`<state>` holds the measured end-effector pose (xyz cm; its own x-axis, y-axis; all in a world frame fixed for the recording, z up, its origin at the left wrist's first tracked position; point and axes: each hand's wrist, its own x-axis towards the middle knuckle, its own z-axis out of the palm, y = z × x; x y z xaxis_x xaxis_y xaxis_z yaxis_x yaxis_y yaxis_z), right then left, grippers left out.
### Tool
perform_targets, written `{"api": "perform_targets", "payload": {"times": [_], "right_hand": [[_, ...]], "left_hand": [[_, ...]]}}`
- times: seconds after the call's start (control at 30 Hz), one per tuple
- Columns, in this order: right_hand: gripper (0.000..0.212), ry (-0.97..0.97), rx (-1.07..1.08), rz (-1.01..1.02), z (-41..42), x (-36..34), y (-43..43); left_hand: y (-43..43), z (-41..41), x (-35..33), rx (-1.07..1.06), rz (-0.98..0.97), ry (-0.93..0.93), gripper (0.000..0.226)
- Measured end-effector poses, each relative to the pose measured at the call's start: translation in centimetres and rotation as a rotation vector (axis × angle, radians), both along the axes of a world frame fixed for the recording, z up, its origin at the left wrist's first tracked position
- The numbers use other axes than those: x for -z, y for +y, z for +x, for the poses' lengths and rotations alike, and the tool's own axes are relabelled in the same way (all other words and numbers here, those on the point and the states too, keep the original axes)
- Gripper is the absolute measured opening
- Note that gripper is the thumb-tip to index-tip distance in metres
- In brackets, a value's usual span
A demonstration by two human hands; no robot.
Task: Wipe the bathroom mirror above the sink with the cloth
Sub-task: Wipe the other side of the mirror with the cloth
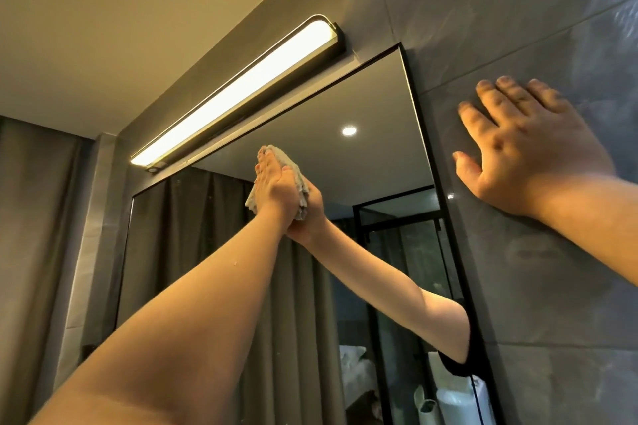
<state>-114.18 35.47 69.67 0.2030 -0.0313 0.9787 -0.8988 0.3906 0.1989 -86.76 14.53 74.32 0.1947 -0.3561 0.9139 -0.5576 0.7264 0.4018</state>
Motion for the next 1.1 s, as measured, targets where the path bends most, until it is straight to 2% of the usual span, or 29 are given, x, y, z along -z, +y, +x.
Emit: {"api": "perform_targets", "payload": {"times": [0.07,0.13,0.47,0.63,0.77,0.97,1.1], "right_hand": [[0.077,0.000,0.001,0.000,0.0,0.0,-0.1],[0.077,-0.001,0.006,-0.003,0.0,-0.1,-0.2],[0.077,-0.005,0.024,0.003,0.1,-0.1,0.0],[0.078,-0.017,0.019,0.010,0.2,-0.1,0.0],[0.076,0.004,0.005,-0.001,0.1,0.0,0.1],[0.077,0.011,-0.040,-0.022,0.1,-0.2,-0.1],[0.078,-0.006,-0.015,-0.007,0.3,-0.1,-0.1]], "left_hand": [[0.1,0.7,0.3,0.000,0.095,0.033,0.057],[0.5,0.4,0.6,-0.007,0.097,0.033,0.058],[8.4,-8.0,8.6,-0.079,-0.438,-0.426,0.057],[10.6,-10.6,15.2,0.077,-0.586,-0.556,0.056],[11.6,-10.7,18.0,0.075,-0.600,-0.585,0.057],[11.3,-9.8,16.7,0.143,-0.612,-0.642,0.056],[9.2,-10.2,13.2,0.112,-0.582,-0.483,0.057]]}}
